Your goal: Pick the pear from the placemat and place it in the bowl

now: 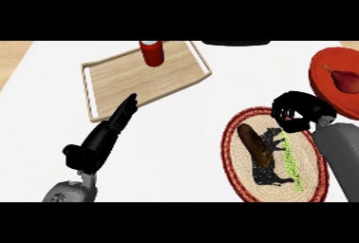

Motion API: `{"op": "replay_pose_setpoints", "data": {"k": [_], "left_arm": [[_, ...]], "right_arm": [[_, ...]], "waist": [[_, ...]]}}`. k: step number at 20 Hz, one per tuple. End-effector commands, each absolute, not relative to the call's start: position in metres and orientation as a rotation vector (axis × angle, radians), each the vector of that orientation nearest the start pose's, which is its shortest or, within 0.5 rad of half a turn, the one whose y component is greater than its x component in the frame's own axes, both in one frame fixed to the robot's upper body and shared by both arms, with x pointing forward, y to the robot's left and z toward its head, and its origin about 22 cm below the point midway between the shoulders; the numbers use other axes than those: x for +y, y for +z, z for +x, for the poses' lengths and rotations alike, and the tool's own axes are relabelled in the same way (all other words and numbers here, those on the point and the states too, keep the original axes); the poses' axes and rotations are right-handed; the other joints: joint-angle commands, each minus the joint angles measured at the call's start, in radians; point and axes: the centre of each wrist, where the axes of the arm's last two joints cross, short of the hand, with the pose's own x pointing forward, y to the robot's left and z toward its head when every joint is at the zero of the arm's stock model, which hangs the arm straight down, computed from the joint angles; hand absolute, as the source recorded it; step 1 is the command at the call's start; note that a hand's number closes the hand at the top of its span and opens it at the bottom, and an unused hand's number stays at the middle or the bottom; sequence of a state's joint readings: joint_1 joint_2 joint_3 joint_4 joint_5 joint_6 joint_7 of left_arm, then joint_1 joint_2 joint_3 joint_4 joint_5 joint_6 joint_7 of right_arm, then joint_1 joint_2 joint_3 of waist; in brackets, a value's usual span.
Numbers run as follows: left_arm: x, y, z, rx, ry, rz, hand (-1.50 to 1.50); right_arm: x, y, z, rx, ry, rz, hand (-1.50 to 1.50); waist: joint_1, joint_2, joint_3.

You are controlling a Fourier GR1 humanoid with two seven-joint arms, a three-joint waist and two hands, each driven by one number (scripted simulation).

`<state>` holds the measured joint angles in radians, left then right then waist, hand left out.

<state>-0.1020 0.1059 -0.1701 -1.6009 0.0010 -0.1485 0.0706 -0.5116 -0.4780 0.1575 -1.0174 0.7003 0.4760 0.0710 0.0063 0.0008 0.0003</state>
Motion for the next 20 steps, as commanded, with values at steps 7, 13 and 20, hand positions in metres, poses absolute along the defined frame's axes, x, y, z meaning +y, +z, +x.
{"op": "replay_pose_setpoints", "data": {"k": [7, 13, 20], "left_arm": [[0.197, 0.037, 0.257, -1.591, -0.410, -0.181, 0.00], [0.190, 0.046, 0.270, -1.617, -0.442, -0.240, 0.00], [0.185, 0.047, 0.278, -1.605, -0.413, -0.210, 0.00]], "right_arm": [[-0.282, 0.043, 0.386, -0.892, 1.079, -0.731, 1.50], [-0.268, 0.085, 0.428, -0.663, 0.702, -0.995, 1.50], [-0.247, 0.129, 0.449, -0.704, 0.526, -1.398, 1.50]], "waist": [[0.021, 0.004, 0.001], [0.072, 0.024, 0.000], [0.040, 0.014, 0.000]]}}
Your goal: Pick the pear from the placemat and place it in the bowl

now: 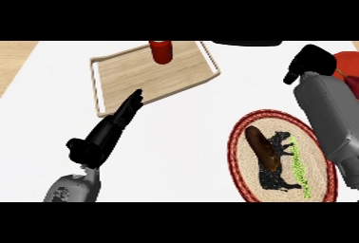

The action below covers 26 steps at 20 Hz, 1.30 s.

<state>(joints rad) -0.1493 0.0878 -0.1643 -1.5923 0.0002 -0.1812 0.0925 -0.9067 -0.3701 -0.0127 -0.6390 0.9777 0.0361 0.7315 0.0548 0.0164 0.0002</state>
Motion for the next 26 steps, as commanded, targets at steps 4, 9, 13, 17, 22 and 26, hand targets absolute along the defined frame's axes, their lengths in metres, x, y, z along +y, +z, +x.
{"op": "replay_pose_setpoints", "data": {"k": [4, 9, 13, 17, 22, 26], "left_arm": [[0.199, 0.033, 0.271, -1.581, -0.412, -0.204, 0.00], [0.194, 0.032, 0.265, -1.584, -0.395, -0.188, 0.00], [0.187, 0.040, 0.273, -1.609, -0.382, -0.183, 0.00], [0.205, 0.021, 0.268, -1.585, -0.416, -0.175, 0.00], [0.191, 0.030, 0.270, -1.600, -0.418, -0.182, 0.00], [0.196, 0.026, 0.262, -1.585, -0.387, -0.193, 0.00]], "right_arm": [[-0.239, 0.165, 0.454, -0.891, 0.335, -1.520, 1.50], [-0.250, 0.197, 0.458, -1.038, 0.100, -1.527, 1.50], [-0.286, 0.186, 0.459, -0.980, 0.081, -1.544, 1.50], [-0.320, 0.184, 0.456, -0.869, 0.106, -1.607, 1.50], [-0.367, 0.163, 0.439, -0.758, 0.119, -1.789, 1.50], [-0.392, 0.158, 0.431, -0.740, 0.108, -1.828, 1.50]], "waist": [[-0.019, -0.005, 0.000], [-0.025, -0.008, 0.000], [-0.034, -0.009, 0.000], [-0.030, -0.006, 0.000], [-0.028, -0.004, 0.000], [-0.020, -0.003, 0.001]]}}
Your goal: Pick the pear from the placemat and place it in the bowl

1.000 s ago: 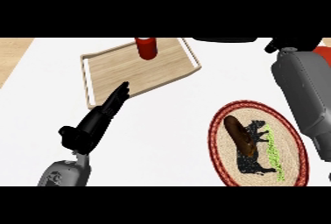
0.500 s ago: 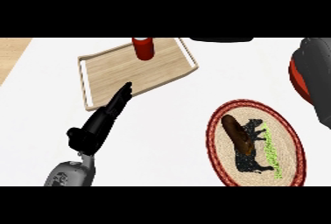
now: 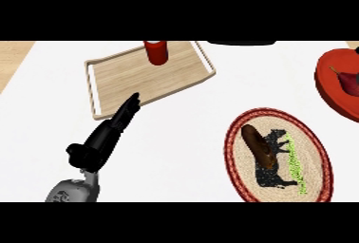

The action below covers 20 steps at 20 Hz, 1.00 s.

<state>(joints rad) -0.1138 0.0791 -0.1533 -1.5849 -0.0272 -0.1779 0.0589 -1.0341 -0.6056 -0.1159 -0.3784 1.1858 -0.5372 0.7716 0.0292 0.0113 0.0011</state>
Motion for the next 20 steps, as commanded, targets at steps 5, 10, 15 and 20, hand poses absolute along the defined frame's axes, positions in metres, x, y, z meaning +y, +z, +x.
{"op": "replay_pose_setpoints", "data": {"k": [5, 10, 15, 20], "left_arm": [[0.195, 0.041, 0.270, -1.600, -0.409, -0.189, 0.00], [0.183, 0.040, 0.267, -1.594, -0.401, -0.197, 0.00], [0.190, 0.028, 0.271, -1.609, -0.408, -0.180, 0.00], [0.207, 0.047, 0.266, -1.609, -0.422, -0.190, 0.00]], "right_arm": [[-0.418, 0.126, 0.413, -0.614, 0.133, -1.559, 1.50], [-0.445, 0.137, 0.401, -0.676, 0.030, -1.304, -1.50], [-0.464, 0.130, 0.386, -0.829, 0.040, -1.355, -1.50], [-0.471, 0.137, 0.382, -0.925, -0.132, -1.444, -1.50]], "waist": [[0.004, 0.005, 0.002], [0.002, 0.004, 0.003], [0.011, 0.010, 0.003], [0.016, 0.005, 0.003]]}}
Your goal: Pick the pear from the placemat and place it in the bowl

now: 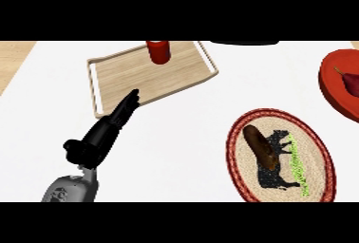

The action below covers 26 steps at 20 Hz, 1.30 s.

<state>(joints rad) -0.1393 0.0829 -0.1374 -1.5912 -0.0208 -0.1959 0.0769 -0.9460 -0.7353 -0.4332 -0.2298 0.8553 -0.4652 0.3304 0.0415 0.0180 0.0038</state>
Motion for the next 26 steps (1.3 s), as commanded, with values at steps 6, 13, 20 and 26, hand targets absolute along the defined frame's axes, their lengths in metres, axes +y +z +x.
{"op": "replay_pose_setpoints", "data": {"k": [6, 13, 20, 26], "left_arm": [[0.189, 0.039, 0.265, -1.591, -0.379, -0.180, 0.00], [0.213, 0.036, 0.269, -1.584, -0.382, -0.157, 0.00], [0.232, 0.028, 0.247, -1.570, -0.348, -0.124, 0.00], [0.216, 0.028, 0.269, -1.571, -0.360, -0.138, 0.00]], "right_arm": [[-0.487, 0.159, 0.374, -1.003, -0.463, -1.460, -1.50], [-0.535, 0.136, 0.320, -1.005, -0.635, -1.442, -1.50], [-0.565, 0.093, 0.241, -1.055, -0.689, -1.462, -1.50], [-0.588, 0.102, 0.169, -1.101, -0.663, -1.399, -1.50]], "waist": [[-0.024, -0.012, -0.002], [-0.049, -0.018, -0.003], [-0.076, -0.031, -0.005], [-0.068, -0.023, -0.005]]}}
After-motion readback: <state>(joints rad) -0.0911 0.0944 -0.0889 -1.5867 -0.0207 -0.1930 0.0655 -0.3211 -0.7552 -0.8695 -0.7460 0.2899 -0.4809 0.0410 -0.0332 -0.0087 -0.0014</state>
